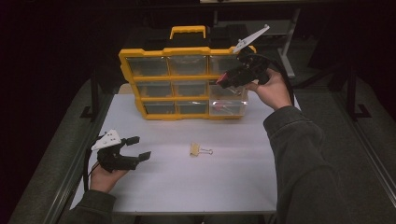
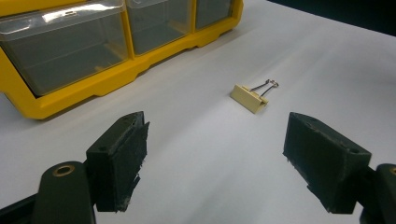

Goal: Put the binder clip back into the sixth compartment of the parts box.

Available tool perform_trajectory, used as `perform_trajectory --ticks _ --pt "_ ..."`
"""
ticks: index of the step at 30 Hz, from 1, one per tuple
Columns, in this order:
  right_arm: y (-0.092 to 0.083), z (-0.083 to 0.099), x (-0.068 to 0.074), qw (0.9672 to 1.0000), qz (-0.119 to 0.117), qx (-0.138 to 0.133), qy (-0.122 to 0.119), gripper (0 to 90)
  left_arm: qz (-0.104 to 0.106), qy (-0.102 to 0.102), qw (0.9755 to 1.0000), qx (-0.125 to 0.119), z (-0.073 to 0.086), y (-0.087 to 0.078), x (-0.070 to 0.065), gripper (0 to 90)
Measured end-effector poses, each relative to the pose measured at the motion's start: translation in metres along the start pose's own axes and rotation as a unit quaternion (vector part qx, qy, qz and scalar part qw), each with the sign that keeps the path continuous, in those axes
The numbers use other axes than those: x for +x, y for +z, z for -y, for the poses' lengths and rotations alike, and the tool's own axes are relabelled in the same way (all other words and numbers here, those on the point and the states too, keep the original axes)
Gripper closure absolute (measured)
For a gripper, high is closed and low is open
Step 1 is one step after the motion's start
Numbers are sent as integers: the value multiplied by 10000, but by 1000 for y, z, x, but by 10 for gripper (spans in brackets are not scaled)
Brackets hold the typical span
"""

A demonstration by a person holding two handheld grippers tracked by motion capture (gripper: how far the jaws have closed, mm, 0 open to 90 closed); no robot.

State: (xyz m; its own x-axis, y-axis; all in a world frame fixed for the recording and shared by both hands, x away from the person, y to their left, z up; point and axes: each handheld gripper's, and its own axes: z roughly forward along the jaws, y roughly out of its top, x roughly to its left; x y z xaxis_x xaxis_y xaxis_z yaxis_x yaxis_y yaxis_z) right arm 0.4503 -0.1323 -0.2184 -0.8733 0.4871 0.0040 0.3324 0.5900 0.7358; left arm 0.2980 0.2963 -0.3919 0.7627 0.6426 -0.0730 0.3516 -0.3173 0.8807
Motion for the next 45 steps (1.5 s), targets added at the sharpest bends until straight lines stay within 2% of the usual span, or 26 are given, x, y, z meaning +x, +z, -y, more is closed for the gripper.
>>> perform_trajectory --ticks 3,6,10,14,16,25,29,31,36,39,41,43,45 --pt "2 1 -2 9999 64 87 10 484 -12 18 10000 -9 0 0 1 209" --pt "5 3 -3 10000 73 64 16 484 -19 48 10000 5 0 -1 2 206" --pt "8 4 -4 9999 111 104 -23 484 -16 -14 10000 4 0 -1 1 204" --pt "11 6 -4 9999 77 132 59 484 -15 -24 10000 -33 1 -1 1 203" --pt "14 7 -5 9999 72 155 -3 484 -23 -45 10000 -2 0 -1 1 203" --pt "19 13 -5 9998 22 198 84 484 -18 -40 10000 -12 0 -1 1 203" --pt "22 15 -6 9995 -39 268 139 484 -17 -35 10000 -7 0 -1 1 203" --pt "24 16 -6 9996 -47 268 63 483 -18 -42 10000 -15 0 -1 1 203" --pt "29 17 -6 9991 -73 394 142 461 -22 -41 10000 -2 0 -1 2 203" --pt "29 17 -6 9991 -81 366 215 432 -25 -40 10000 -21 0 -1 2 204" --pt "29 17 -7 9993 -46 343 144 432 -24 -38 10000 -12 1 -1 2 204" --pt "27 17 -6 9993 -71 306 201 432 -25 -37 10000 -15 0 -1 2 203" --pt "26 17 -5 9995 -58 288 119 432 -24 -87 9999 -60 0 -1 1 204"
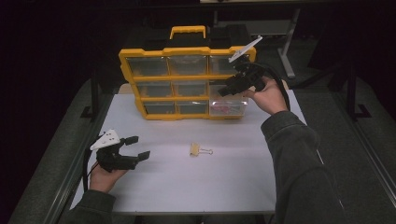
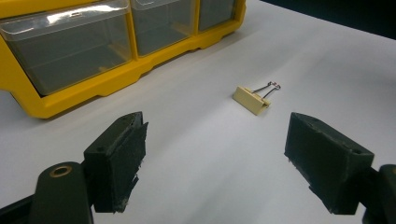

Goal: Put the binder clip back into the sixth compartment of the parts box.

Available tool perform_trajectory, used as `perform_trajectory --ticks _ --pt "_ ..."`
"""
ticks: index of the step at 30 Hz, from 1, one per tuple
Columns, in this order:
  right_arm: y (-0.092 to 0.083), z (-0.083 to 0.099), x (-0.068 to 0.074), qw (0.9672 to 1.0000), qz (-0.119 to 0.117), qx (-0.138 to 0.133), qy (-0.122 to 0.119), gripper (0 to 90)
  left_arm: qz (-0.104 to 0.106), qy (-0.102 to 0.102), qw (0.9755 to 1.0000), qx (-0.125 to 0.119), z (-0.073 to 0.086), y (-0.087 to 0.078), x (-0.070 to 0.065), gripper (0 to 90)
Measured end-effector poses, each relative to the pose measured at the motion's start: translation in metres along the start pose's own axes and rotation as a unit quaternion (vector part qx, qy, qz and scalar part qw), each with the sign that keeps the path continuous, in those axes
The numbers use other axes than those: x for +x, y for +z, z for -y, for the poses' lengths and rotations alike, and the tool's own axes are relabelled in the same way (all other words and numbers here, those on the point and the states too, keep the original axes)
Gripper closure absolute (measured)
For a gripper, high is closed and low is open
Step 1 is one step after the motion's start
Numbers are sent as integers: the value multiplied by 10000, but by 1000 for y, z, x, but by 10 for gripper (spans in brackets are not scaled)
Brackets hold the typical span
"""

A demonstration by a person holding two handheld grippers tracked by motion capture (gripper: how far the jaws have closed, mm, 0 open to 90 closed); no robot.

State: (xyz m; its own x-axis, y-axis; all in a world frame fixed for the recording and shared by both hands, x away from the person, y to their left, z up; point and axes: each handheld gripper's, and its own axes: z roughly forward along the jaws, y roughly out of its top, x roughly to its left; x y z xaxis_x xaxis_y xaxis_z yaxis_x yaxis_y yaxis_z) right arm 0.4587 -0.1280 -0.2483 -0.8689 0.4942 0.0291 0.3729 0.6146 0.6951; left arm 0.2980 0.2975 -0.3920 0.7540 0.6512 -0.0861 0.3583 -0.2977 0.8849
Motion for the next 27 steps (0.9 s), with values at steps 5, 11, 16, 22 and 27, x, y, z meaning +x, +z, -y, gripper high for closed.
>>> perform_trajectory --ticks 5,11,16,22,27 --pt "-3 -1 5 10000 -57 -46 -6 437 1 -10 10000 7 0 0 0 203" --pt "-8 -4 16 9997 -172 -151 -70 438 4 -9 10000 18 0 0 0 203" --pt "-10 -4 26 9992 -258 -223 -199 439 -3 37 10000 55 0 0 0 203" --pt "-10 -3 39 9982 -383 -300 -347 439 -1 -7 10000 11 0 1 -1 203" --pt "-9 -2 49 9973 -496 -349 -403 439 -7 39 10000 19 0 0 0 204"
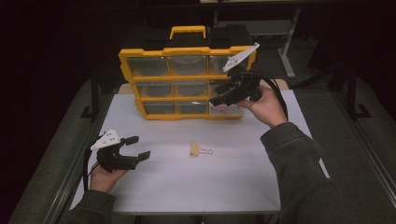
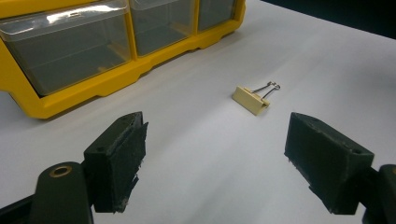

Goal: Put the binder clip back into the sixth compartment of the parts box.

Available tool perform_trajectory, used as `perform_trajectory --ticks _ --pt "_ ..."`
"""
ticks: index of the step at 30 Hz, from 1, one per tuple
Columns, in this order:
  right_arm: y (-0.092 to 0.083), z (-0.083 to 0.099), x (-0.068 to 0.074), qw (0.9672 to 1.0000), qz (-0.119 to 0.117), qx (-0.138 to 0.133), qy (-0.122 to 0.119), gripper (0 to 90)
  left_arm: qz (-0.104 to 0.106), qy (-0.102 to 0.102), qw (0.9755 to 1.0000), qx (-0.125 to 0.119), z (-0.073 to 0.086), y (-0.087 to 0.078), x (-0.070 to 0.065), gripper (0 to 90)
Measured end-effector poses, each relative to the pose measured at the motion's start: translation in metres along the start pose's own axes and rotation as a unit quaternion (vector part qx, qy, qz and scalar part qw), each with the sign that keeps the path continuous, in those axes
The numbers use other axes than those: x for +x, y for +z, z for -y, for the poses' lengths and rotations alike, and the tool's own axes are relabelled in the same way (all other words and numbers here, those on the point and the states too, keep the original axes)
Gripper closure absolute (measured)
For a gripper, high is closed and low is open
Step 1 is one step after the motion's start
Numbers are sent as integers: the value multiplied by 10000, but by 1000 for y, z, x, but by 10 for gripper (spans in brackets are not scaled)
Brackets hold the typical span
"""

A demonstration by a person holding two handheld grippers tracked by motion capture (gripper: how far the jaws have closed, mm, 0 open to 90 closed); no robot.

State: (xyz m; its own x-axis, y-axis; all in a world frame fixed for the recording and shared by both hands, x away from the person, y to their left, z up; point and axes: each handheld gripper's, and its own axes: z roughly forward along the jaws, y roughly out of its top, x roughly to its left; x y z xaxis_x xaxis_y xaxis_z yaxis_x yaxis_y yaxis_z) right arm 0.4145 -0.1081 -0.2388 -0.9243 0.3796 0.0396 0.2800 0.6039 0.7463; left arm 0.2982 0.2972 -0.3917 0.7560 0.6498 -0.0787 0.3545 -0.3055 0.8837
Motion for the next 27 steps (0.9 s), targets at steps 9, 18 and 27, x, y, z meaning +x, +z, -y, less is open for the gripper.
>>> perform_trajectory --ticks 9,18,27 --pt "13 5 17 9994 -171 -17 -295 438 -12 -4 10000 -20 0 0 0 203" --pt "24 19 30 9991 -342 -29 -267 436 -5 0 10000 -22 0 0 -1 203" --pt "39 35 41 9986 -396 13 -336 433 1 -6 10000 -28 -1 0 -2 201"
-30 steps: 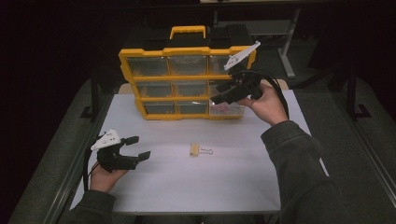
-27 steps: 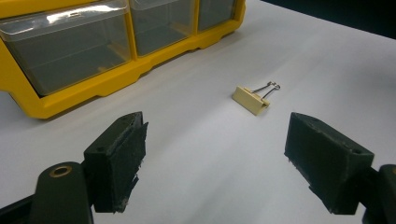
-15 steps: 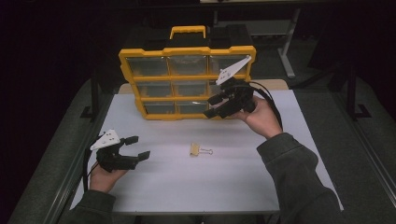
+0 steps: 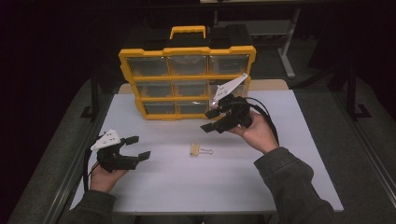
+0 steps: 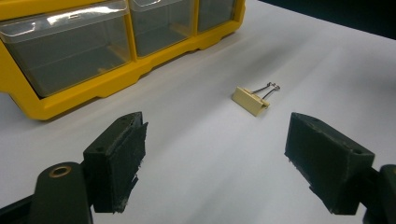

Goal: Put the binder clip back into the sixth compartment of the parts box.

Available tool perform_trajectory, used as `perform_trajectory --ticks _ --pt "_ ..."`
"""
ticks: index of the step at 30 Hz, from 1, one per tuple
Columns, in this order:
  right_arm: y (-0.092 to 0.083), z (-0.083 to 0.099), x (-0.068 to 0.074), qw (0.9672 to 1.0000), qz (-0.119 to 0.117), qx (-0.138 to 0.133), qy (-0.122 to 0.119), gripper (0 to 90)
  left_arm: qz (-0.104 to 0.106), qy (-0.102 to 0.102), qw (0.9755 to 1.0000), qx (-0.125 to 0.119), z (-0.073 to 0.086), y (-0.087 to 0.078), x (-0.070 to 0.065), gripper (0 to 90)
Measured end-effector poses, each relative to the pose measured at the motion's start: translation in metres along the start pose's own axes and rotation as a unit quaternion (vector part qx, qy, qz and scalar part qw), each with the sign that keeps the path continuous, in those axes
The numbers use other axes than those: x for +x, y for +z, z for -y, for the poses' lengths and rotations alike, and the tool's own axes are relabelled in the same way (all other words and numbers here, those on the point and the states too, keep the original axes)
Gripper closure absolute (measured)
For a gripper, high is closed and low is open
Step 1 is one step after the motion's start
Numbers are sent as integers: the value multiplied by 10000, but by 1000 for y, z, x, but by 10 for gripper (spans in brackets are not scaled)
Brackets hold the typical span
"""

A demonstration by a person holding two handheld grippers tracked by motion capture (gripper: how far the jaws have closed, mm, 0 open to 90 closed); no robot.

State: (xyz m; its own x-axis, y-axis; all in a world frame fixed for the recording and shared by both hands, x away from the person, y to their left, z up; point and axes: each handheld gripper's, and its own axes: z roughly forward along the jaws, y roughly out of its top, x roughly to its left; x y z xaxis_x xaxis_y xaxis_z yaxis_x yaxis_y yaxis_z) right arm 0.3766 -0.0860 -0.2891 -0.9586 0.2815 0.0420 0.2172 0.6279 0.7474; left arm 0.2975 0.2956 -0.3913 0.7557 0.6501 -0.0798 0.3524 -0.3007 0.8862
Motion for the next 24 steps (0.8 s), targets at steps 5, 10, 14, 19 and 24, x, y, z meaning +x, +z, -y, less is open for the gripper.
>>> perform_trajectory --ticks 5,10,14,19,24 --pt "10 9 7 10000 -48 51 -18 430 4 -46 10000 -22 0 1 -1 201" --pt "23 18 13 9998 -94 141 38 428 1 -23 10000 -17 0 0 0 201" --pt "36 25 18 9996 -132 209 109 425 -1 23 10000 36 0 1 1 201" --pt "52 34 19 9994 -162 267 145 409 -10 83 9999 78 0 -1 1 201" --pt "66 41 17 9990 -125 401 167 404 2 4 10000 30 0 0 0 201"
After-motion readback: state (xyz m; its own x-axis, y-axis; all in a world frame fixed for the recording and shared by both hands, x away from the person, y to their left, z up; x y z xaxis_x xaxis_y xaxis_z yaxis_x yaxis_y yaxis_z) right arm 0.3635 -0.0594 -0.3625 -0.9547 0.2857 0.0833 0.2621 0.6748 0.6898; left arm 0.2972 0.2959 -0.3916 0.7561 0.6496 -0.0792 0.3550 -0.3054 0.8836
